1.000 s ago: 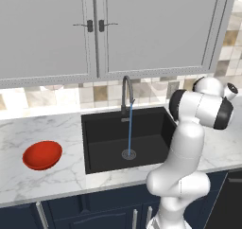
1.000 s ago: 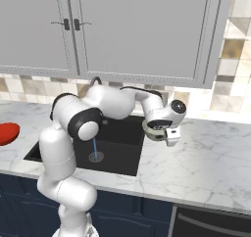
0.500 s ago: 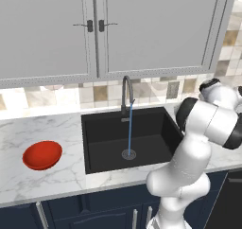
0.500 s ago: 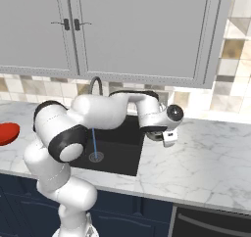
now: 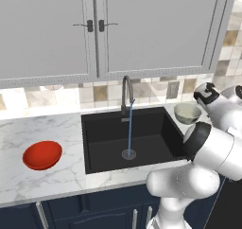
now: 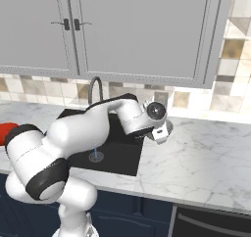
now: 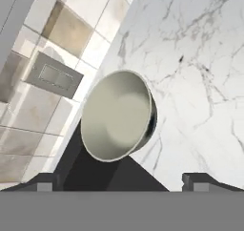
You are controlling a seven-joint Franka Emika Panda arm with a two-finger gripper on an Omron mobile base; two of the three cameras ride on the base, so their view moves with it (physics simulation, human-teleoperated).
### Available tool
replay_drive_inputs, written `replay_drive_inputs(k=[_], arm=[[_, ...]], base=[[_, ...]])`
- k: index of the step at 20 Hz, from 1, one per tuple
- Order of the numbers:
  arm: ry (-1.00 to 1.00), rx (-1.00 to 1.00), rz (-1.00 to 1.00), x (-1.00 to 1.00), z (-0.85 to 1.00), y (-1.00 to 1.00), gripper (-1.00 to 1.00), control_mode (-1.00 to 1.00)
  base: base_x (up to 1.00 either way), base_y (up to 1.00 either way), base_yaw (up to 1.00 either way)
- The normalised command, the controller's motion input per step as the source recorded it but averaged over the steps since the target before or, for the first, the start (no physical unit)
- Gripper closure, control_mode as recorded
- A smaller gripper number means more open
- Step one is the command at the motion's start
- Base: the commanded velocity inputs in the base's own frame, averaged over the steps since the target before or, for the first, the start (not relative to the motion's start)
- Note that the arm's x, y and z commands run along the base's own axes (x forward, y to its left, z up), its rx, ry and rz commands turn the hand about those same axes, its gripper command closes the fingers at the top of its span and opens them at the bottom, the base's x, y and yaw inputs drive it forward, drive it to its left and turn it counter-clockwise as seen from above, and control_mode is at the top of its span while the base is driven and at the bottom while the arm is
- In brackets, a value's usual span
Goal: Rinse each bowl for a few seconds and place them down in the sink or on the counter.
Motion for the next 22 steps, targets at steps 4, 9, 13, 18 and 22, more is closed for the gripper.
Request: replay_drive_inputs(k=[4,9,13,18,22], arm=[[0.09,-0.15,0.07,-0.01,0.74,0.24,-1.00,-1.00],[0.15,-0.10,0.08,-0.01,0.72,0.18,-1.00,-1.00],[0.14,-0.03,0.09,-0.01,0.57,0.19,-1.00,-1.00],[0.12,0.01,0.10,0.00,0.42,0.31,-1.00,-1.00],[0.15,0.00,0.12,-0.03,0.28,0.40,-1.00,-1.00]], base=[[0.00,0.00,0.00],[0.00,0.00,0.00],[0.00,0.00,0.00],[0.00,0.00,0.00],[0.00,0.00,0.00]])
